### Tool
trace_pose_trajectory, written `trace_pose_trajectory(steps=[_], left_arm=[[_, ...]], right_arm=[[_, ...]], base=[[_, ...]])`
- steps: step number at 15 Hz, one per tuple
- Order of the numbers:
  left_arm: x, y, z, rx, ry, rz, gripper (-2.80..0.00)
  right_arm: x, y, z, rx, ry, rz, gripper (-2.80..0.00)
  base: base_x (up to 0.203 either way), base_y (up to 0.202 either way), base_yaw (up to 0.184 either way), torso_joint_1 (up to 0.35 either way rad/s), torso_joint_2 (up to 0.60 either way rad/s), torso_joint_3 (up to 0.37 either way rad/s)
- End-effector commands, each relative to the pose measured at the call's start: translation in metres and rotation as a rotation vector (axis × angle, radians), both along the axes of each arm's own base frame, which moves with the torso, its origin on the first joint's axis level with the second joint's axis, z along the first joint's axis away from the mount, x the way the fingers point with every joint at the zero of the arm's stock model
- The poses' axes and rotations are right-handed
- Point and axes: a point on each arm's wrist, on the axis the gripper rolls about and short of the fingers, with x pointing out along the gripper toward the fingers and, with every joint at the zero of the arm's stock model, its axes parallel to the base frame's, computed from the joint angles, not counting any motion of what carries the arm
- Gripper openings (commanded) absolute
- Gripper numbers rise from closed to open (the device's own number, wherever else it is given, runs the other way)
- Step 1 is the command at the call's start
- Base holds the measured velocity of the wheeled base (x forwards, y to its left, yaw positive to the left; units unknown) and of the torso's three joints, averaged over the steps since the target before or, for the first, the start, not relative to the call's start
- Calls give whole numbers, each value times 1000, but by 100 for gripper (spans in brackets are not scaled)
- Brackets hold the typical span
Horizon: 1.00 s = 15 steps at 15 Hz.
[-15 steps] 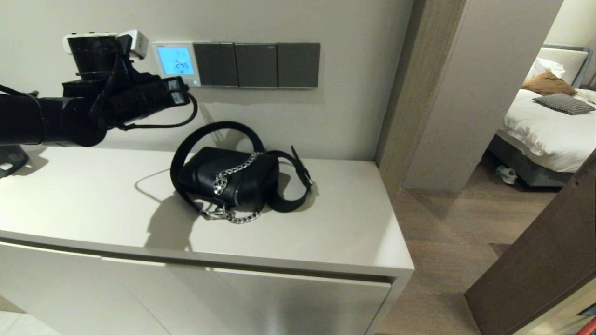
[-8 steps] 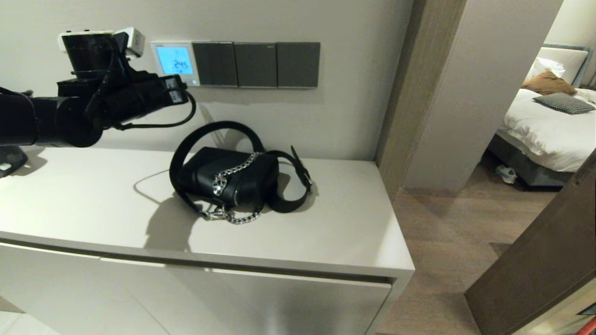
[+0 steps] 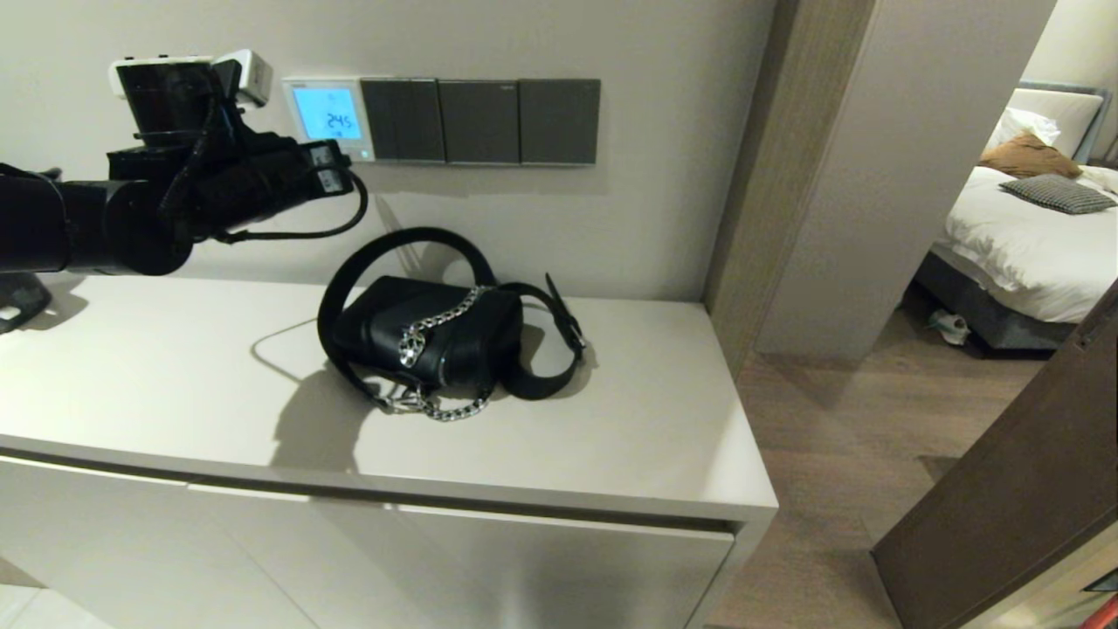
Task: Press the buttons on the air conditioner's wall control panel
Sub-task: Press the temperature increase button
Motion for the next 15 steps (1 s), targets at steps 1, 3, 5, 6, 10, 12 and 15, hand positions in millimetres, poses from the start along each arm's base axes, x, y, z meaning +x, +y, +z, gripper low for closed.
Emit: trace_pose_trajectory(steps=[1, 3, 5, 6, 10, 12, 15], left_arm=[[4, -1, -3, 0, 4, -2, -280], [5, -2, -4, 0, 7, -4, -280], [5, -2, -4, 0, 6, -4, -280], [6, -2, -6, 0, 10, -4, -280], [2, -2, -2, -3, 0, -4, -280], [0, -2, 1, -3, -6, -5, -280], [-2, -1, 2, -3, -8, -4, -280]], right_arm=[[0, 0, 0, 1, 2, 1, -280], [0, 0, 0, 1, 2, 2, -280], [0, 0, 0, 0, 2, 0, -280], [0, 0, 0, 0, 2, 1, -280], [0, 0, 0, 1, 3, 1, -280], [0, 0, 0, -1, 2, 0, -280], [0, 0, 0, 0, 3, 0, -280]], base=[[0, 0, 0, 0, 0, 0], [0, 0, 0, 0, 0, 0], [0, 0, 0, 0, 0, 0], [0, 0, 0, 0, 0, 0], [0, 0, 0, 0, 0, 0], [0, 0, 0, 0, 0, 0], [0, 0, 0, 0, 0, 0]])
